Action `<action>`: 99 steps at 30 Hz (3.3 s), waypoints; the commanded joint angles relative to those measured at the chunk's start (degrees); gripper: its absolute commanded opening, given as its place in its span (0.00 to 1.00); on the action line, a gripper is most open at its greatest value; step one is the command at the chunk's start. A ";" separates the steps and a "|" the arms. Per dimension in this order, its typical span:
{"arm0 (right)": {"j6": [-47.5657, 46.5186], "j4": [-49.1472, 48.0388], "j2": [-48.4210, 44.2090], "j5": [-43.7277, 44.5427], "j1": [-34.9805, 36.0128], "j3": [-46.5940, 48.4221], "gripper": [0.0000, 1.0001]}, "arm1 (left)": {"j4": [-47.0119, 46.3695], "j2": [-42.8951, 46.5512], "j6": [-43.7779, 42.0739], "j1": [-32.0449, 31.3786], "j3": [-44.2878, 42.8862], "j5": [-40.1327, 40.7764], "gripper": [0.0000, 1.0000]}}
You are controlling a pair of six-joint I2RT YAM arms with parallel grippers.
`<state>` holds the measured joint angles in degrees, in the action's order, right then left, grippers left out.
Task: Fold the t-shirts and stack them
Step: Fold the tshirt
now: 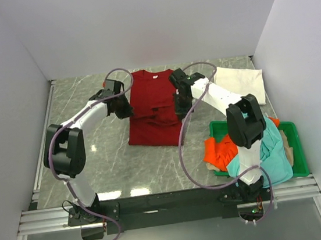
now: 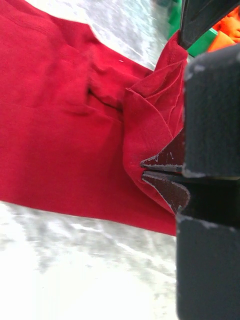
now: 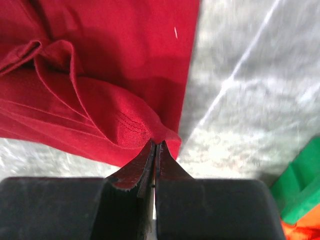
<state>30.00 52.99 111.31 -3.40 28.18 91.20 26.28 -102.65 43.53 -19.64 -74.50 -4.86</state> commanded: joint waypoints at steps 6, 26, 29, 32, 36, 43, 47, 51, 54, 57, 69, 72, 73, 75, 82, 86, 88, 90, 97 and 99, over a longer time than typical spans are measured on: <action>-3.28 2.73 6.99 2.17 -2.78 13.47 0.00 | -2.99 -3.43 -1.60 2.41 -6.62 -1.11 0.00; -6.53 6.68 20.18 -0.20 -7.61 35.36 0.37 | -6.77 -10.03 -1.95 6.19 -12.87 -3.05 0.59; -6.09 5.37 17.12 0.06 -8.32 33.70 0.44 | -7.91 -7.48 -1.96 6.28 -10.32 -2.70 0.64; -6.00 3.53 13.25 0.32 -8.58 28.87 0.53 | -9.75 -4.23 -1.96 6.28 -5.85 -2.78 0.65; -5.48 0.98 8.85 -1.26 -8.50 21.58 0.53 | -11.43 -0.19 -1.87 6.28 0.13 -3.49 0.66; -4.69 -3.06 2.70 -4.07 -6.83 8.22 0.49 | -12.83 4.38 -1.87 6.10 9.28 -3.93 0.65; -3.72 -6.14 -0.47 -6.00 -5.34 -0.04 0.45 | -12.75 5.97 -2.39 5.84 12.27 -3.75 0.65; -2.23 -9.65 -3.37 -7.50 -4.45 -8.91 0.40 | -12.57 8.17 -2.92 5.40 15.43 -3.05 0.65; -1.44 -11.94 -5.13 -10.13 -4.02 -13.39 0.39 | -12.75 9.66 -2.92 5.14 18.06 -2.70 0.65; -1.17 -13.09 -6.36 -11.28 -3.14 -16.22 0.38 | -13.62 11.50 -2.40 5.14 21.05 -2.70 0.66; -0.82 -13.27 -3.90 -11.98 -1.11 -17.02 0.38 | -14.15 13.71 -2.48 4.87 25.19 -2.78 0.66; -0.99 -12.74 -3.38 -11.63 -0.24 -17.19 0.38 | -13.89 14.06 -2.66 4.70 25.46 -2.35 0.66; -1.08 -12.83 -3.20 -11.54 0.03 -17.37 0.38 | -13.89 14.23 -2.75 4.70 25.46 -2.17 0.66; -1.17 -13.00 -2.76 -11.63 0.73 -17.81 0.38 | -13.72 14.41 -2.83 4.61 25.89 -1.91 0.66; -1.26 -13.00 -1.53 -11.10 1.35 -18.07 0.38 | -13.63 15.37 -2.83 4.17 26.68 -1.38 0.66; -1.26 -13.00 -1.44 -10.14 1.35 -18.86 0.38 | -13.63 15.90 -2.92 4.08 27.04 -1.29 0.66; -1.17 -13.18 -1.36 -10.14 1.35 -19.13 0.38 | -13.63 16.08 -2.92 3.82 27.13 -1.20 0.66; -1.00 -13.27 -1.18 -10.14 1.26 -19.48 0.38 | -13.45 15.99 -3.01 3.47 27.22 -0.50 0.66; -1.08 -14.58 -1.00 -10.31 1.43 -21.33 0.32 | -13.36 14.76 -3.10 1.97 26.77 0.38 0.62; -1.08 -14.50 -1.00 -10.31 1.43 -21.24 0.26 | -13.62 14.32 -2.84 1.62 26.60 0.55 0.61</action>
<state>29.06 39.07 109.80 -14.81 29.10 71.66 14.17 -88.71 41.17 -17.41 -47.79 -5.08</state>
